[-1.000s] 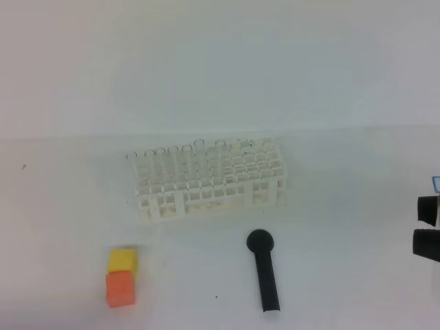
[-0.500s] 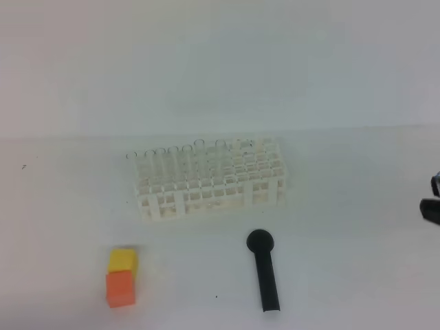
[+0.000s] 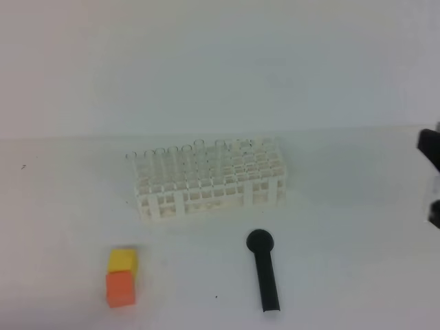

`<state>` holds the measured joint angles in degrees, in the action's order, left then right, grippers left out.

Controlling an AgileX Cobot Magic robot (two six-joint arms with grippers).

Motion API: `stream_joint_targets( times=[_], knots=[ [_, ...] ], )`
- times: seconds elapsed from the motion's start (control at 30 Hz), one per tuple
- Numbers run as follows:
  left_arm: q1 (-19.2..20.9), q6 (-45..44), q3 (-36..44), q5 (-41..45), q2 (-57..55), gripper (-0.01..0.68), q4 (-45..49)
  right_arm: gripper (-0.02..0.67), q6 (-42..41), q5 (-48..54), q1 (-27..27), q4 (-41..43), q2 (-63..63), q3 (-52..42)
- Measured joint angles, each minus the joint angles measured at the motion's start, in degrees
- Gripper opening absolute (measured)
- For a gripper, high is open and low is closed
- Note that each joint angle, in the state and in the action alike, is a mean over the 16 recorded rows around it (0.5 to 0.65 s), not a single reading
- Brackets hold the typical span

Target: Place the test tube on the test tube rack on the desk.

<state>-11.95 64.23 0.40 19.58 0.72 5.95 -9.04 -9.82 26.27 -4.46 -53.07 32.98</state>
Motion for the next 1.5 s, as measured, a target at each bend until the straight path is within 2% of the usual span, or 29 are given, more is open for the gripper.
stream_joint_targets(
  times=[0.2,0.43,0.57,0.97,1.5],
  knots=[
    [0.0,0.1,-0.2,0.1,-0.1,-0.001,-0.1,0.125,5.1,-13.8,3.9,6.8,-13.1,5.3],
    [0.0,0.2,-0.2,0.1,-0.1,-0.001,-0.1,0.125,5.5,-29.9,7.4,6.8,-30.8,13.2],
    [0.0,0.2,-0.2,0.1,-0.1,-0.001,-0.1,0.125,5.2,-35.7,8.2,6.1,-39.8,17.7],
    [0.0,-0.3,-0.2,0.1,-0.1,-0.001,-0.1,0.125,6.0,-38.4,8.3,5.7,-57.3,28.1],
    [0.0,-0.9,-0.2,0.1,-0.1,-0.001,0.0,0.125,9.3,-39.0,8.3,10.3,-63.4,31.4]
  ],
)
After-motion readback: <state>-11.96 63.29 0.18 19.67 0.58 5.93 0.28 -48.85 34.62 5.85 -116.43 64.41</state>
